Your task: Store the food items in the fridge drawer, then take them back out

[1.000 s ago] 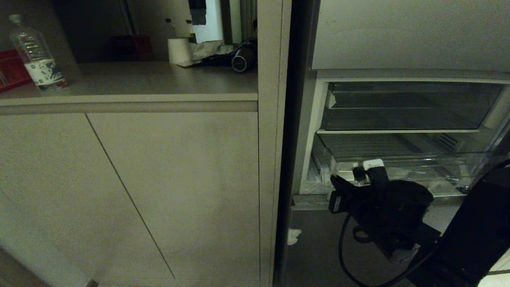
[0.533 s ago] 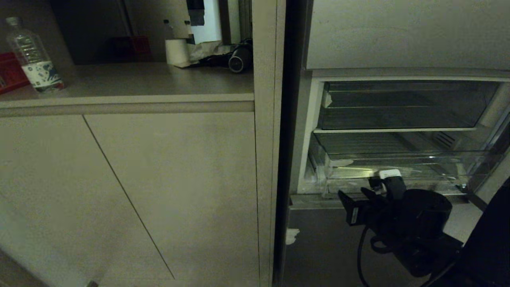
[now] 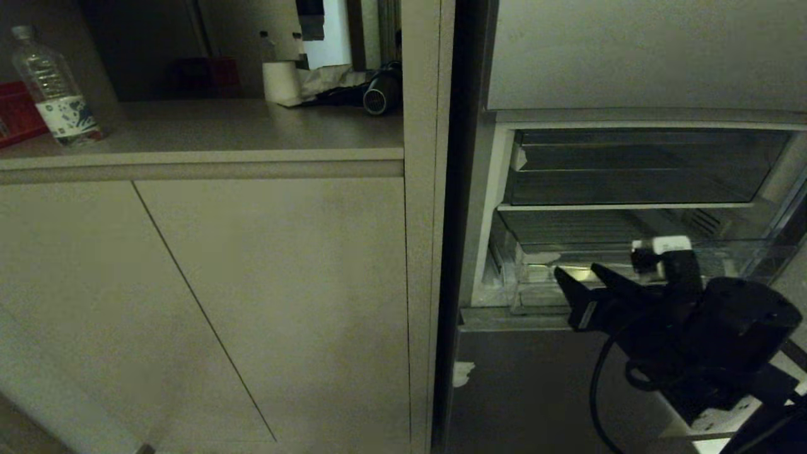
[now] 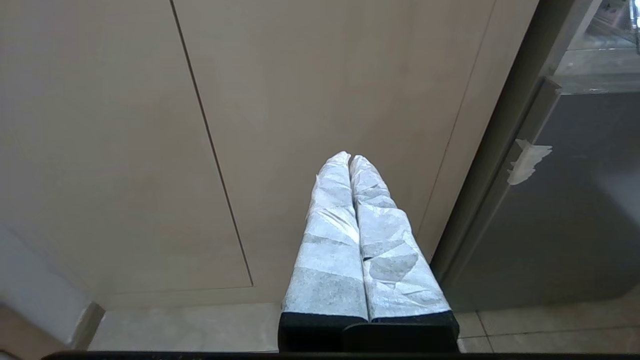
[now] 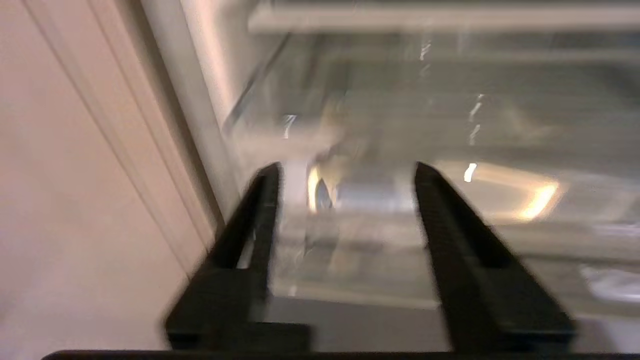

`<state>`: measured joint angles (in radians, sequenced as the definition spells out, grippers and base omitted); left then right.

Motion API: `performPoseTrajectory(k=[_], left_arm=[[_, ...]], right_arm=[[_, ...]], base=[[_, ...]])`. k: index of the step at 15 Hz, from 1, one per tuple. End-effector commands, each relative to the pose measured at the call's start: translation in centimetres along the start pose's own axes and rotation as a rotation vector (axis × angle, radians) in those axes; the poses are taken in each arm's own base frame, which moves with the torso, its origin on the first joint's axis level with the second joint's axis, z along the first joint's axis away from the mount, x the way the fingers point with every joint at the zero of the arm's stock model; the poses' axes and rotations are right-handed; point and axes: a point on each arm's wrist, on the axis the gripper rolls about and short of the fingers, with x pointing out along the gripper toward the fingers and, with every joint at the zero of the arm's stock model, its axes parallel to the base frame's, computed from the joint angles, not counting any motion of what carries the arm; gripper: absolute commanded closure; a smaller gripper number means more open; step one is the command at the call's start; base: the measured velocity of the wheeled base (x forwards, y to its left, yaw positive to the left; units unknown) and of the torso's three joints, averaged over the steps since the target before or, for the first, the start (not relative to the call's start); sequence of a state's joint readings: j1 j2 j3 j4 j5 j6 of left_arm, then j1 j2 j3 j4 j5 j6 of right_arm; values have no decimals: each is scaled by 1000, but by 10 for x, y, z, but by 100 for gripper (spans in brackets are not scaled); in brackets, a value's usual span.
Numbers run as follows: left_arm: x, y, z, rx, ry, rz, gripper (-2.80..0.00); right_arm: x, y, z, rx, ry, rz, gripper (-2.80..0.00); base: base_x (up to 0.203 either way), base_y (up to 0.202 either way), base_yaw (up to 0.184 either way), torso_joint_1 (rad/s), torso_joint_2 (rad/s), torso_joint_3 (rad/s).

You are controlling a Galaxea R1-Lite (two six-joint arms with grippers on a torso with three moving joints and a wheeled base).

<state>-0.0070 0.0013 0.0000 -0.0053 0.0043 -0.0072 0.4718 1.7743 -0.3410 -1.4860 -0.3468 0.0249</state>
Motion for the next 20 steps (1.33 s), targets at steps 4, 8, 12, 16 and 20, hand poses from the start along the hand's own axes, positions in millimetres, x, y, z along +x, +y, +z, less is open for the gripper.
performPoseTrajectory(k=[4, 8, 12, 16, 20], left_arm=[[0, 0, 0, 0, -1, 0, 0], [0, 0, 0, 0, 1, 0, 0], [0, 0, 0, 0, -1, 0, 0], [0, 0, 0, 0, 0, 0, 0], [0, 0, 0, 0, 1, 0, 0]], right_arm=[[4, -21, 76, -6, 18, -84, 0], [34, -33, 109, -21, 152, -113, 0], [84, -48, 82, -29, 303, -162, 0], [97, -64, 66, 7, 349, -182, 0], [107, -75, 51, 17, 385, -208, 0]], base=[[0, 0, 0, 0, 0, 0], [0, 0, 0, 0, 0, 0], [0, 0, 0, 0, 0, 0], [0, 0, 0, 0, 0, 0], [0, 0, 0, 0, 0, 0]])
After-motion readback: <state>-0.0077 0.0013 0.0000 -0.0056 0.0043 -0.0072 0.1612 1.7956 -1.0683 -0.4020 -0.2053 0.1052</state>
